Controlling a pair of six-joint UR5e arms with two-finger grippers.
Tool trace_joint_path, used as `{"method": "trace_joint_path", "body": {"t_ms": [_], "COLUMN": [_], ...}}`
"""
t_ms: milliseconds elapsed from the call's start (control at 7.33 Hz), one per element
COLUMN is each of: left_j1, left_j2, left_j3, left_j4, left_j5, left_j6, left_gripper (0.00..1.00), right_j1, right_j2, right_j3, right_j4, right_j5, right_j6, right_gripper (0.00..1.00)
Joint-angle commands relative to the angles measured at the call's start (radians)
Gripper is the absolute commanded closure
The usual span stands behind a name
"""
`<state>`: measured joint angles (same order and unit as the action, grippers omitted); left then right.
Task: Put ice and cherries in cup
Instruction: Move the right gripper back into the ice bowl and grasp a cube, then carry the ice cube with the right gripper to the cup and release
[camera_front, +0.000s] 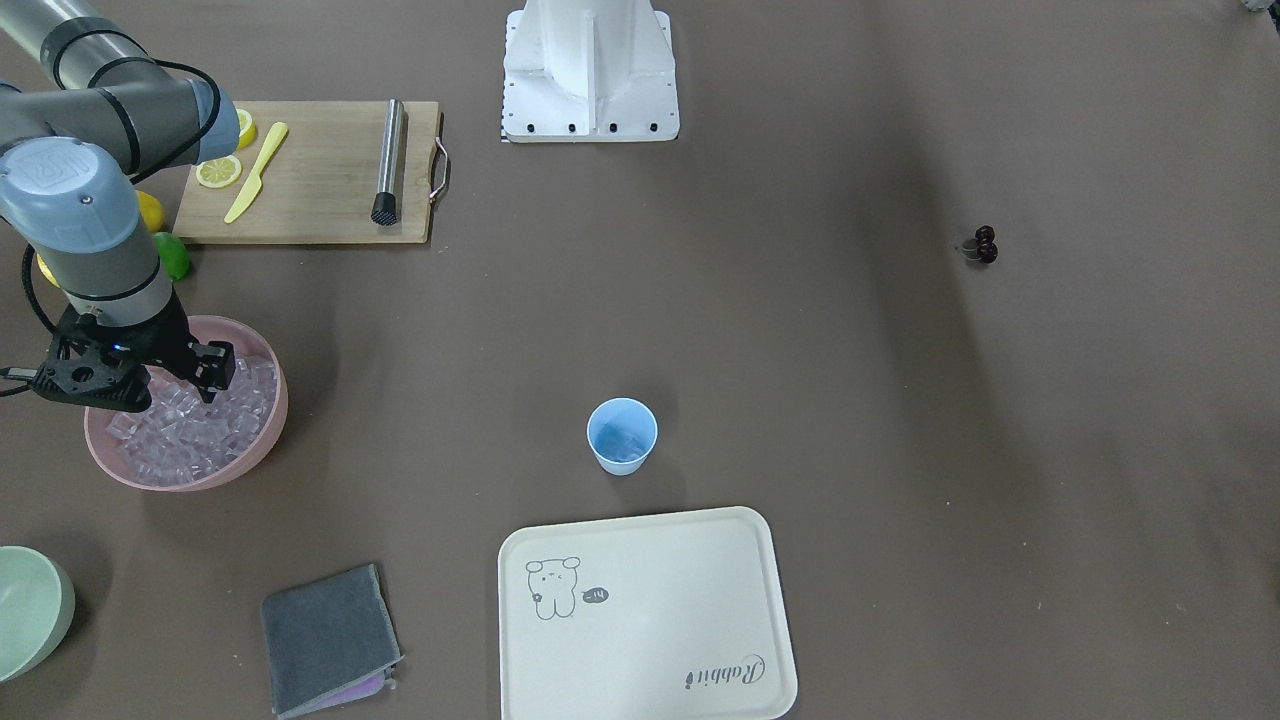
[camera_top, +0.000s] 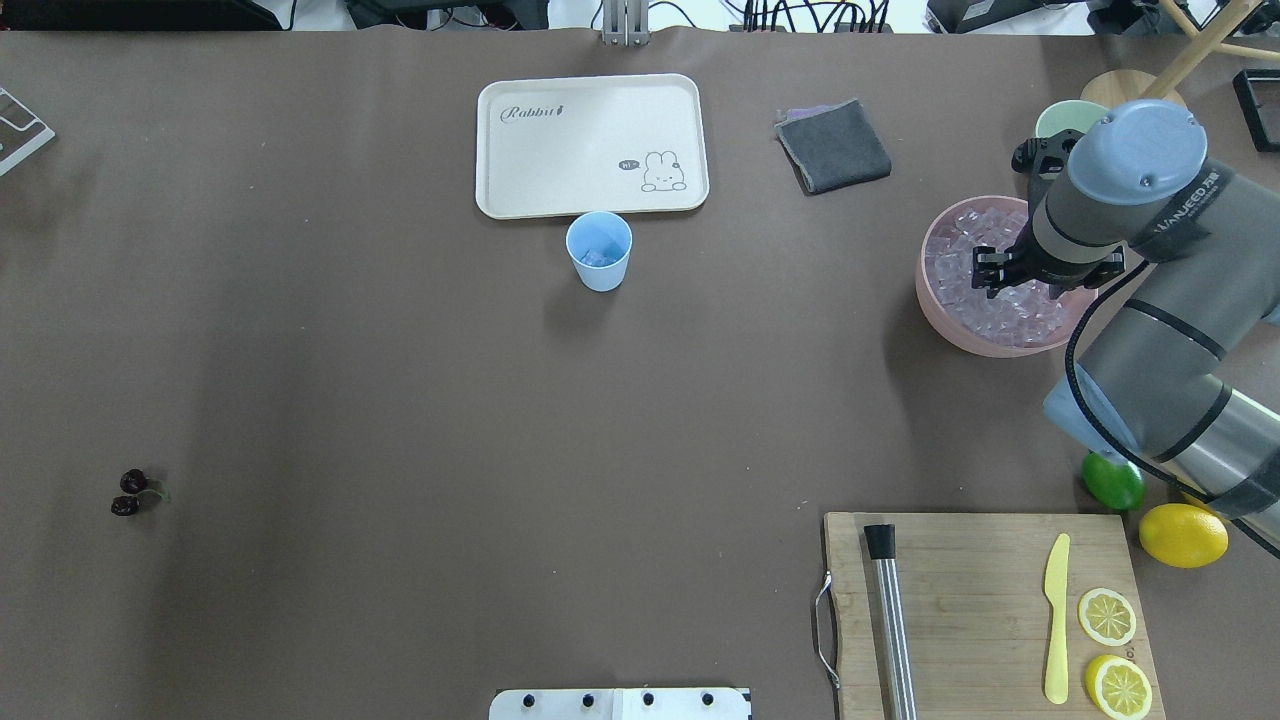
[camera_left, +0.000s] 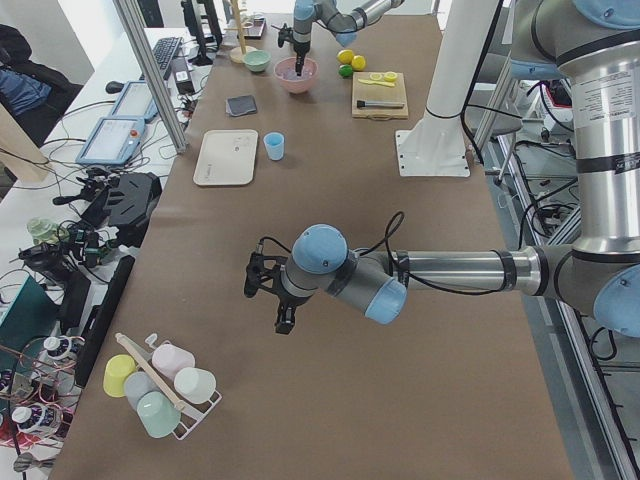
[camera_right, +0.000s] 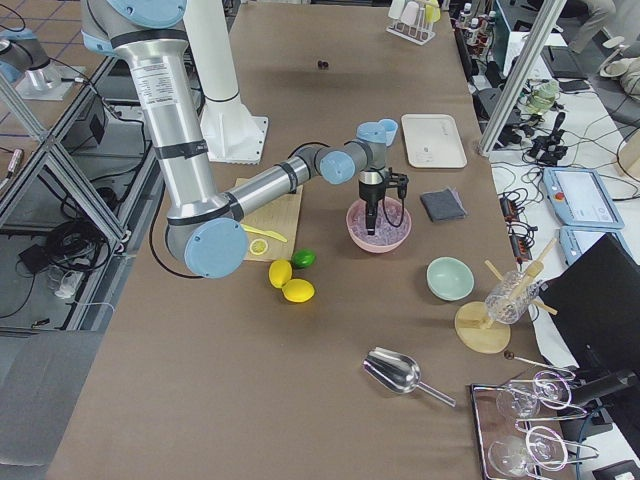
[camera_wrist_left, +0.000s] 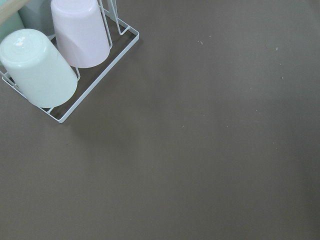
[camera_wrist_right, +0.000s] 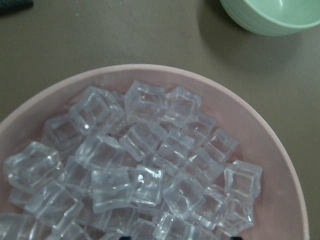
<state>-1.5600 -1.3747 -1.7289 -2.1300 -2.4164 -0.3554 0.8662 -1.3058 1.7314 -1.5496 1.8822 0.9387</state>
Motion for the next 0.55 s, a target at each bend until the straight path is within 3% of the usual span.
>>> {"method": "trace_joint_path", "body": {"t_ms": [0,409], "left_j1": [0.0,0.001], "left_j2": [0.006,0.006], "left_j3": [0.0,0.002], "left_j4": [-0.014,-0.016], "left_j5": [0.0,-0.006], "left_j6": [-0.002,-0.002], "left_gripper": [0.02,0.02], "right_j1": [0.002,0.001], "right_j2": [-0.004,0.009], "right_j3": [-0.044,-0.053], "right_j4": [0.05,0.072], "right_j5": [-0.002,0.005], "right_j6": [0.002,0.003], "right_gripper": [0.66,0.74]}}
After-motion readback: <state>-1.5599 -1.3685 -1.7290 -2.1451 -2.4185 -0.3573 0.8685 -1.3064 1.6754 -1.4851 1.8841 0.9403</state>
